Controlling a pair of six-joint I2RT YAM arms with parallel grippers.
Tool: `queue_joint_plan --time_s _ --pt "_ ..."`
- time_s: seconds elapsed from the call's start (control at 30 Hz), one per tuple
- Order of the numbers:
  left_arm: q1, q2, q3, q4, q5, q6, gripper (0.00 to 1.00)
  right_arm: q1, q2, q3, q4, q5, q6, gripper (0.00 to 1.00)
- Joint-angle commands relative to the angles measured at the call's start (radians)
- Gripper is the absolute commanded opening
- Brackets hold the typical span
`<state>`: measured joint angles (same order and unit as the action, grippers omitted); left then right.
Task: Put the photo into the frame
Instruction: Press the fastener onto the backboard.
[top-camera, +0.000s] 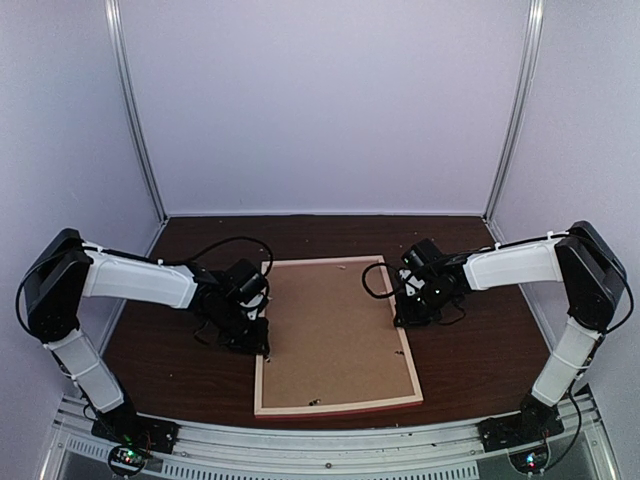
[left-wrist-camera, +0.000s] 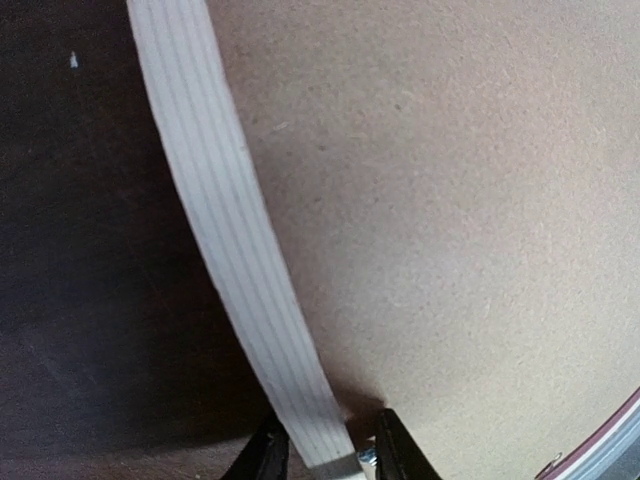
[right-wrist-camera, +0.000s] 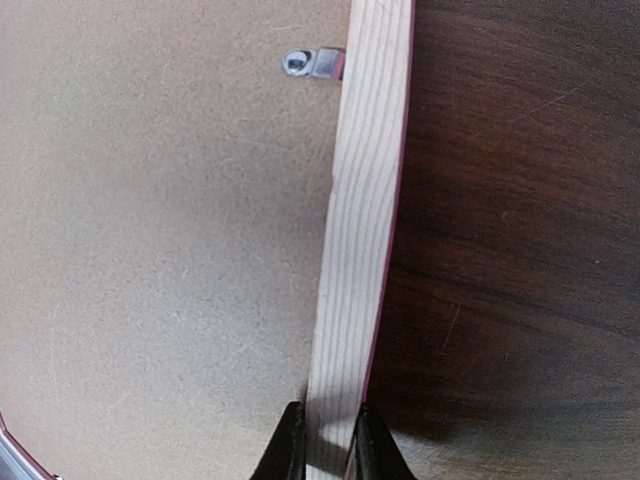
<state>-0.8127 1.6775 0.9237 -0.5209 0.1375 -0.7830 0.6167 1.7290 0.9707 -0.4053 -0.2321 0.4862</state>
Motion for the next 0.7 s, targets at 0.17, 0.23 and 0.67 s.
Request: queue_joint_plan --time_s 0.17,0.23,0.67 --pt "-0.016 0.057 0.018 -0.261 0.047 0.136 0.31 0.002 0.098 -0.058 -0.024 0.004 -0.038 0.01" --pt "-0.015 0.059 0.028 -0.287 0.054 0.158 0.30 0.003 0.100 -0.059 -0.023 0.004 -0.039 0.02" --pt "-0.005 0.058 0.089 -0.337 -0.004 0.177 0.37 0.003 0.106 -0.060 -0.018 -0.002 -0.036 0.02"
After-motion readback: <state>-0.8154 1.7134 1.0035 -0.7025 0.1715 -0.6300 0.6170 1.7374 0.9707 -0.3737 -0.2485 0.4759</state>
